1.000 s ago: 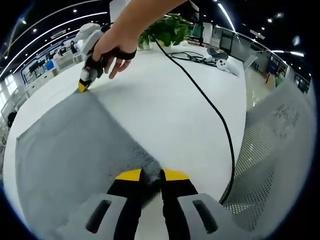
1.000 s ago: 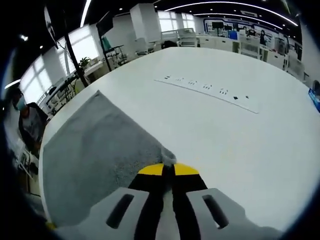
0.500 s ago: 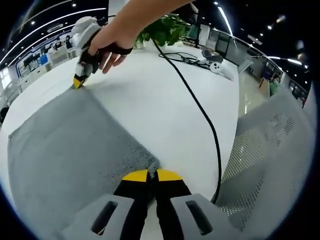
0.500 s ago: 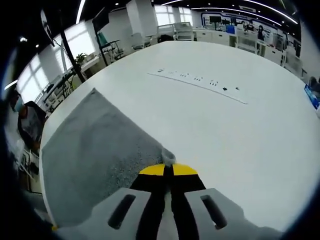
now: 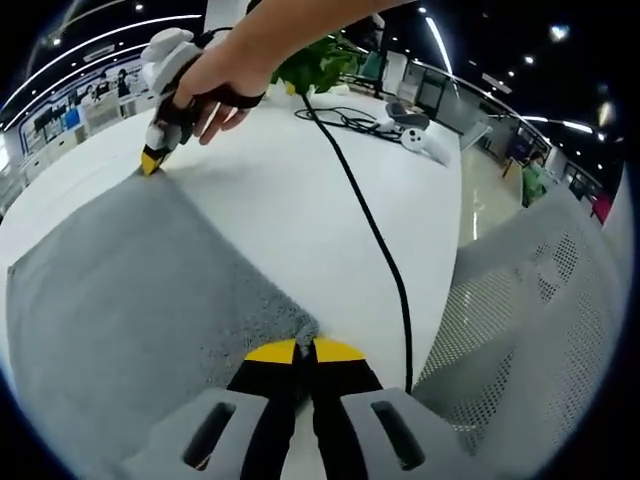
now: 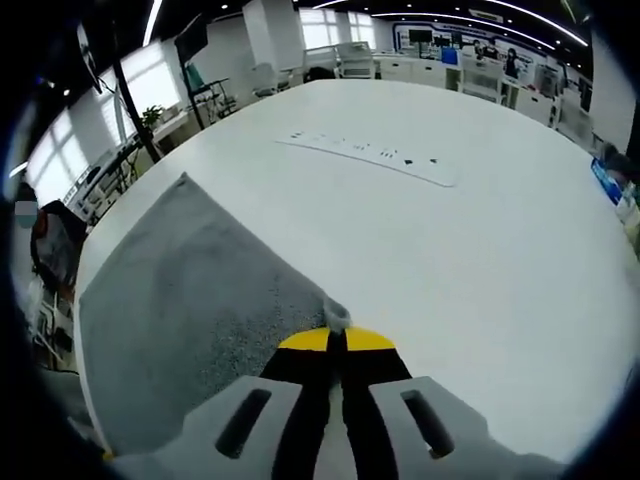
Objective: Fold the towel on the table until its edges align and the towel forms a compact rectangular stack.
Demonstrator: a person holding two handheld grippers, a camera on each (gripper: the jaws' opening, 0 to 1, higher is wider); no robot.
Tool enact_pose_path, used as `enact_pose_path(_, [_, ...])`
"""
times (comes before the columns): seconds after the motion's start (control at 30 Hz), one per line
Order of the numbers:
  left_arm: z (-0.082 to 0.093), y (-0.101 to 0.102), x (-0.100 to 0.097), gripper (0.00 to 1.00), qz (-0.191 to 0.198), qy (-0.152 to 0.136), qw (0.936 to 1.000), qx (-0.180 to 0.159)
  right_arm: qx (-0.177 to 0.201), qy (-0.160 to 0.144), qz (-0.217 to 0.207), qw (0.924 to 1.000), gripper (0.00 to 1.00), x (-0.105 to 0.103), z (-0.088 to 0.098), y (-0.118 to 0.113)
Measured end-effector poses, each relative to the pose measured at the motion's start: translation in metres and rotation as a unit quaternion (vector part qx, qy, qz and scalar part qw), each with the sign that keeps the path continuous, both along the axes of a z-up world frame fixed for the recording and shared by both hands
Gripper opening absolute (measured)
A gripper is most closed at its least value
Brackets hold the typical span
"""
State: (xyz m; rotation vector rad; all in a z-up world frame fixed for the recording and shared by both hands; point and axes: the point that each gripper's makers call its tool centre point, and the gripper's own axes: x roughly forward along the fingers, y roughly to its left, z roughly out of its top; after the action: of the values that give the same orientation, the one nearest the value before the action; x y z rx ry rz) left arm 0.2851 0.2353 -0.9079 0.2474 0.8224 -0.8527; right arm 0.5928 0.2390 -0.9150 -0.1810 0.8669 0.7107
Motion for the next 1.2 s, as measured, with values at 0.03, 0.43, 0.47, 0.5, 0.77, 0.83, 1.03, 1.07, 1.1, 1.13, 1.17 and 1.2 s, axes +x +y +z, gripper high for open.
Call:
enact_pose_path(0.03, [0.0, -0.003, 0.0, 0.03, -0.002, 0.0, 1.0, -0.001, -0.001, -0.001, -0.002, 1.0, 0.0, 0.001, 0.0, -0.003])
enact_pose_path(0.43, [0.004, -0.036, 0.0, 0.03, -0.015, 0.005, 0.9997, -0.021, -0.011, -0.008, -0.021, 0.9997, 0.0, -0.001, 0.002, -0.034])
enact_pose_path(0.47, [0.005, -0.04, 0.0, 0.03, -0.016, 0.005, 0.9996, -0.023, -0.012, -0.01, -0.021, 0.9996, 0.0, -0.002, 0.002, -0.036])
enact_pose_path(0.5, [0.005, -0.042, 0.0, 0.03, -0.017, 0.005, 0.9995, -0.024, -0.013, -0.011, -0.023, 0.9996, 0.0, -0.002, 0.003, -0.039])
enact_pose_path(0.77, [0.007, -0.06, -0.001, 0.03, -0.034, 0.005, 0.9989, -0.034, -0.019, -0.014, -0.032, 0.9992, 0.0, -0.003, 0.003, -0.062])
enact_pose_path(0.83, [0.008, -0.064, 0.0, 0.03, -0.037, 0.003, 0.9987, -0.036, -0.021, -0.017, -0.035, 0.999, 0.0, -0.001, 0.004, -0.069])
enact_pose_path(1.03, [0.012, -0.077, 0.003, 0.03, -0.046, 0.0, 0.9981, -0.041, -0.021, -0.024, -0.042, 0.9986, 0.0, 0.002, 0.007, -0.081])
enact_pose_path(1.07, [0.013, -0.08, 0.003, 0.03, -0.047, -0.002, 0.998, -0.043, -0.022, -0.028, -0.043, 0.9984, 0.0, 0.004, 0.008, -0.083])
enact_pose_path(1.1, [0.014, -0.082, 0.004, 0.03, -0.047, -0.002, 0.9979, -0.044, -0.022, -0.029, -0.044, 0.9984, 0.0, 0.005, 0.008, -0.085])
enact_pose_path(1.13, [0.014, -0.084, 0.005, 0.03, -0.047, -0.001, 0.9978, -0.047, -0.022, -0.031, -0.046, 0.9982, 0.0, 0.005, 0.009, -0.086])
enact_pose_path(1.17, [0.014, -0.086, 0.005, 0.03, -0.047, -0.001, 0.9977, -0.048, -0.022, -0.033, -0.047, 0.9981, 0.0, 0.006, 0.01, -0.088])
enact_pose_path(1.2, [0.015, -0.088, 0.006, 0.03, -0.048, -0.002, 0.9976, -0.05, -0.022, -0.035, -0.049, 0.998, 0.0, 0.006, 0.011, -0.089])
